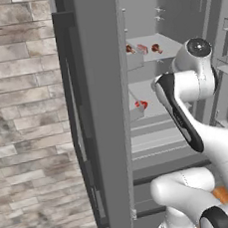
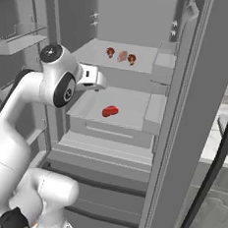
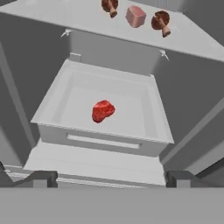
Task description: Place one mushroom and one steak in each tupperware on the nearby counter, to pack two identical lunches.
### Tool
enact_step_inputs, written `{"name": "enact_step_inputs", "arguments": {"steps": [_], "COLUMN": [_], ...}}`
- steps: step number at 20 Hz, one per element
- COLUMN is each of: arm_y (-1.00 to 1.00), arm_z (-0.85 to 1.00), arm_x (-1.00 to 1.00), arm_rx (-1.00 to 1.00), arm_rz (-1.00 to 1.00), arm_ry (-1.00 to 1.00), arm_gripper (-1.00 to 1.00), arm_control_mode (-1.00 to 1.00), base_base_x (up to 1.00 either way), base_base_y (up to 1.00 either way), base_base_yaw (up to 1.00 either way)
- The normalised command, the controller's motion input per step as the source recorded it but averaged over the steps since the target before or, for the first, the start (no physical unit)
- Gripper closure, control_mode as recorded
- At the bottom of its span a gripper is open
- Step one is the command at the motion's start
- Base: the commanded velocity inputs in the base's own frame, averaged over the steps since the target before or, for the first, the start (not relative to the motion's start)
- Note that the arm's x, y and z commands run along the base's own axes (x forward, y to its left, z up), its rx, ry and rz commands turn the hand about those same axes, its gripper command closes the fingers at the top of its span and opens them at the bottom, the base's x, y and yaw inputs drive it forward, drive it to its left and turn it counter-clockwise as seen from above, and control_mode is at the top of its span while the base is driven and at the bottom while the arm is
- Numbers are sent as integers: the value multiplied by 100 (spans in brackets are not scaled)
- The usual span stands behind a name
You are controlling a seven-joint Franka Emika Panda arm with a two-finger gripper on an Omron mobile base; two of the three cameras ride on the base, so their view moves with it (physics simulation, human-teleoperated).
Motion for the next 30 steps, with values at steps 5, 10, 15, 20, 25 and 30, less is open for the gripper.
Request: {"name": "enact_step_inputs", "arguments": {"steps": [5,10,15,20,25,30], "arm_y": [-12,-6,-12,-34,-31,-12], "arm_z": [56,39,3,-11,-5,0], "arm_x": [33,35,45,43,29,29], "arm_rx": [1,1,1,0,0,0], "arm_rz": [-4,-2,0,0,0,0], "arm_ry": [0,0,0,-4,-1,0], "arm_gripper": [-100,-100,-100,-100,-100,-100], "arm_control_mode": [-100,-100,-100,-100,-100,-100], "base_base_x": [0,0,0,0,0,0], "base_base_y": [0,0,0,0,0,0], "base_base_yaw": [0,0,0,0,0,0]}}
